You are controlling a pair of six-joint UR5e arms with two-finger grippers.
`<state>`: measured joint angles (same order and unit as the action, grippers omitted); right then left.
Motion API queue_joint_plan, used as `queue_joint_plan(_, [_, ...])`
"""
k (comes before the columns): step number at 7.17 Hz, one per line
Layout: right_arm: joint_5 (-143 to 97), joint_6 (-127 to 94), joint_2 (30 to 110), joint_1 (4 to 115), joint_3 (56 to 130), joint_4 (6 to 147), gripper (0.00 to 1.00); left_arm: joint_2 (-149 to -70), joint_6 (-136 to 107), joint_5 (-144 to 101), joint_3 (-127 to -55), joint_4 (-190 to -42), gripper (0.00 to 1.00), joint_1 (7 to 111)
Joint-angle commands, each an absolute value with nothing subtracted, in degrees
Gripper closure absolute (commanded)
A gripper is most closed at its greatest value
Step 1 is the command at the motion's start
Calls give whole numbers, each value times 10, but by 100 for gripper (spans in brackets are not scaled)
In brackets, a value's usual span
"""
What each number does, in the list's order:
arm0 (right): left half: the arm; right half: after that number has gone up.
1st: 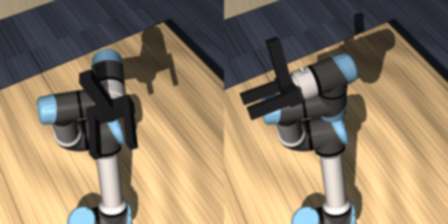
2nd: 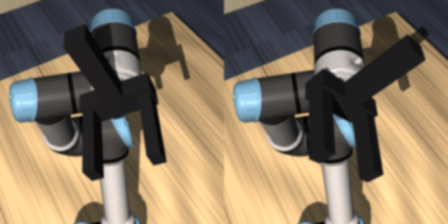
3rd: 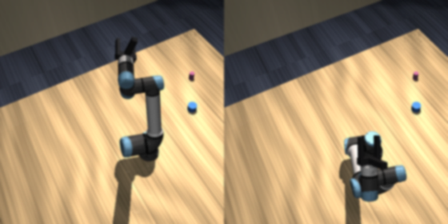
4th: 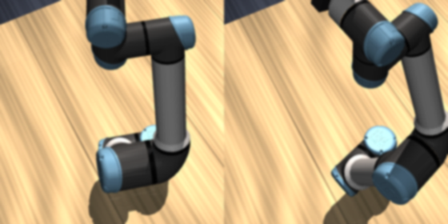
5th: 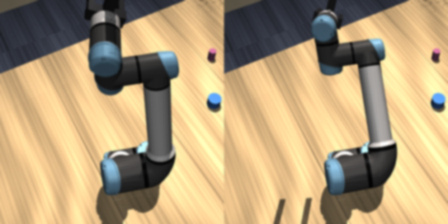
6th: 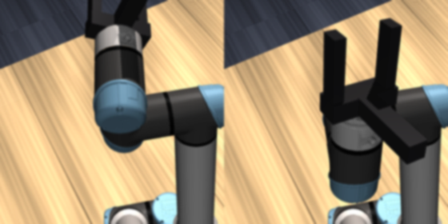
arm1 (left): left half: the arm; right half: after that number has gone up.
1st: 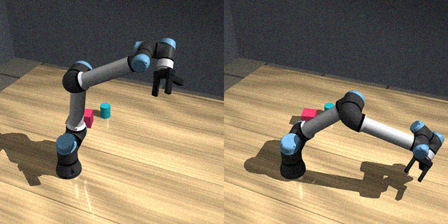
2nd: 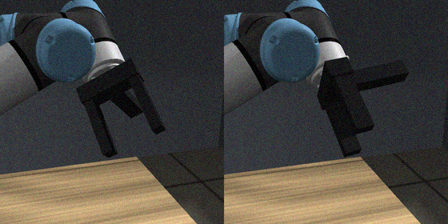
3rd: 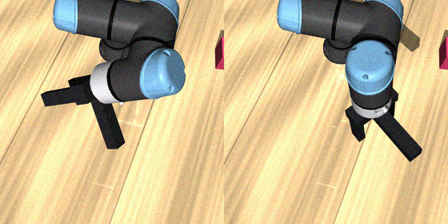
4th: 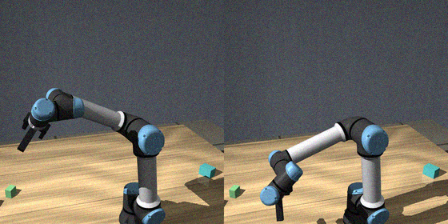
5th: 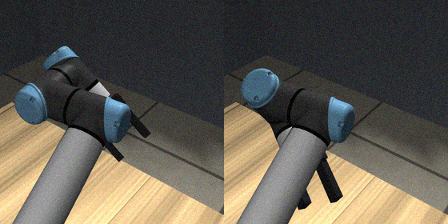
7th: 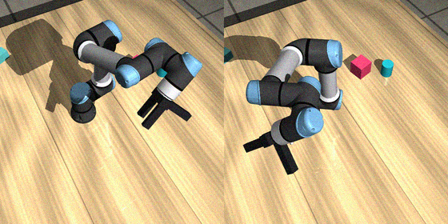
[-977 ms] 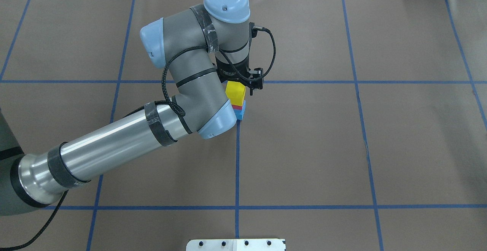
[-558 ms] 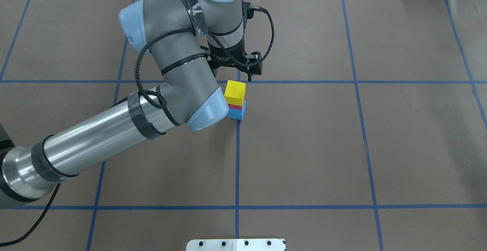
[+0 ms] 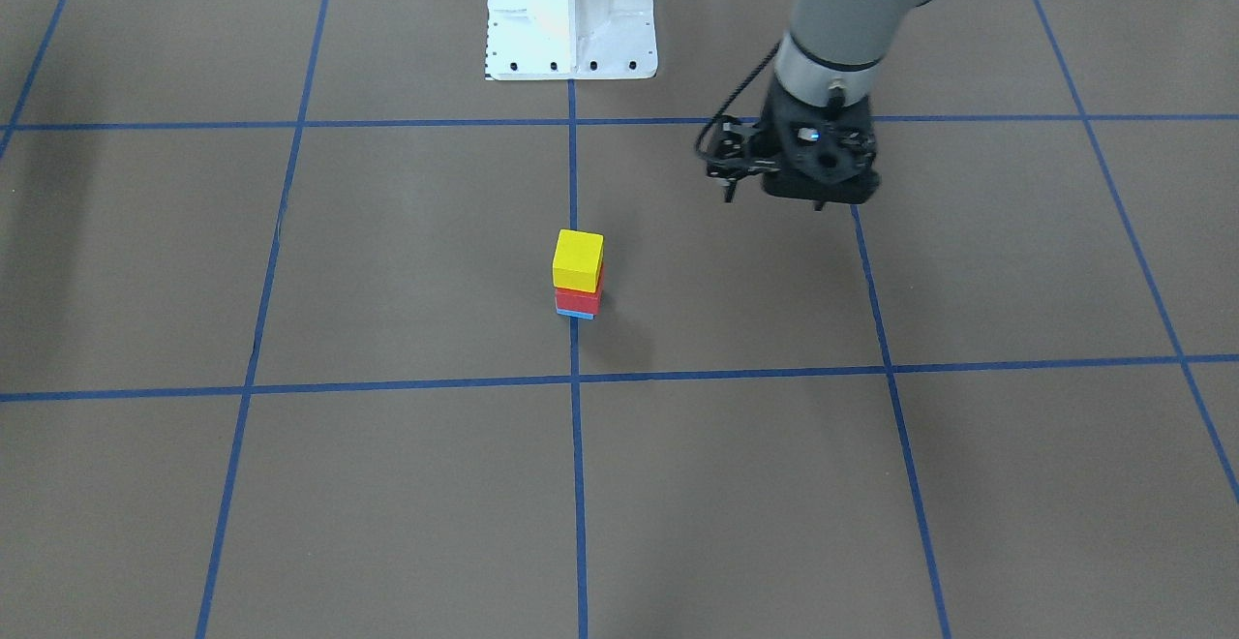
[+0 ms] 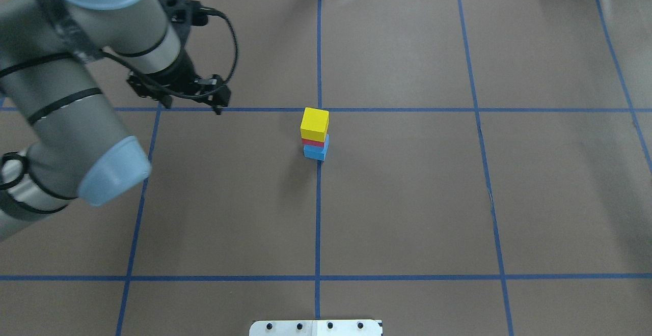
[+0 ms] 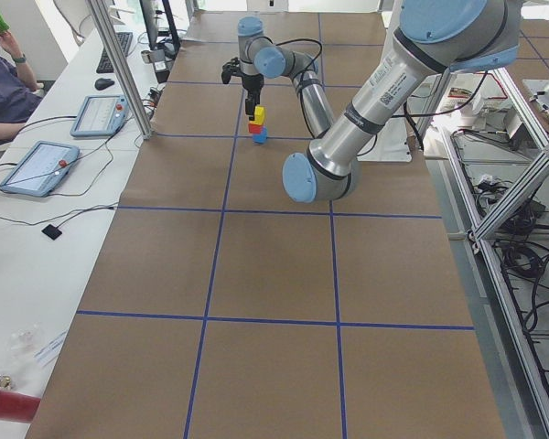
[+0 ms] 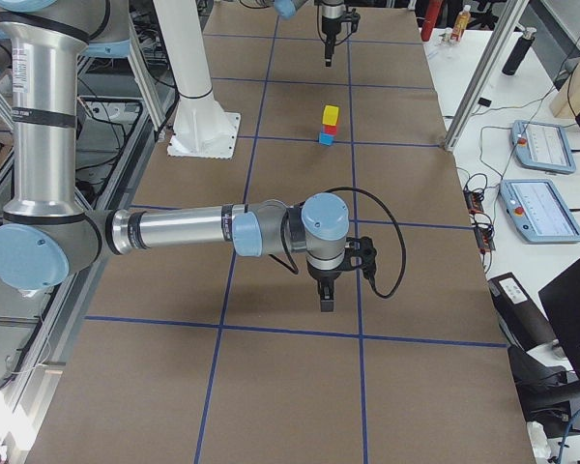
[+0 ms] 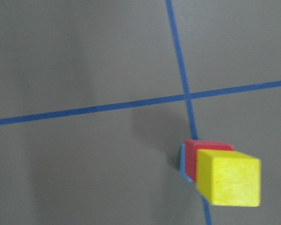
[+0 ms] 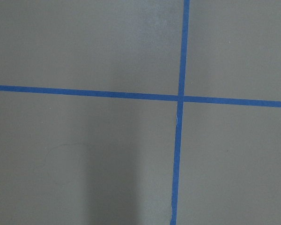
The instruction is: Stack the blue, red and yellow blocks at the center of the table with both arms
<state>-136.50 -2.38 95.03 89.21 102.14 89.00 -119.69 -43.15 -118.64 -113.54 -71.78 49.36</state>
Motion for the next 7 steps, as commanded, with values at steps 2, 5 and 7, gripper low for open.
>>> queue_joint_plan(2, [-1362,-21,963,893,1009,889,0,-985,-48,-1221,-1121,-722,0,740])
queue_joint_plan(5, [-1362,-20,962,893,1007,891,0,-866,63,-1265,-1074,-791,0,824])
queue_joint_plan(7, [-1367,-20,963,893,1007,892,0,-863,66,-1266,-991,-838,0,888])
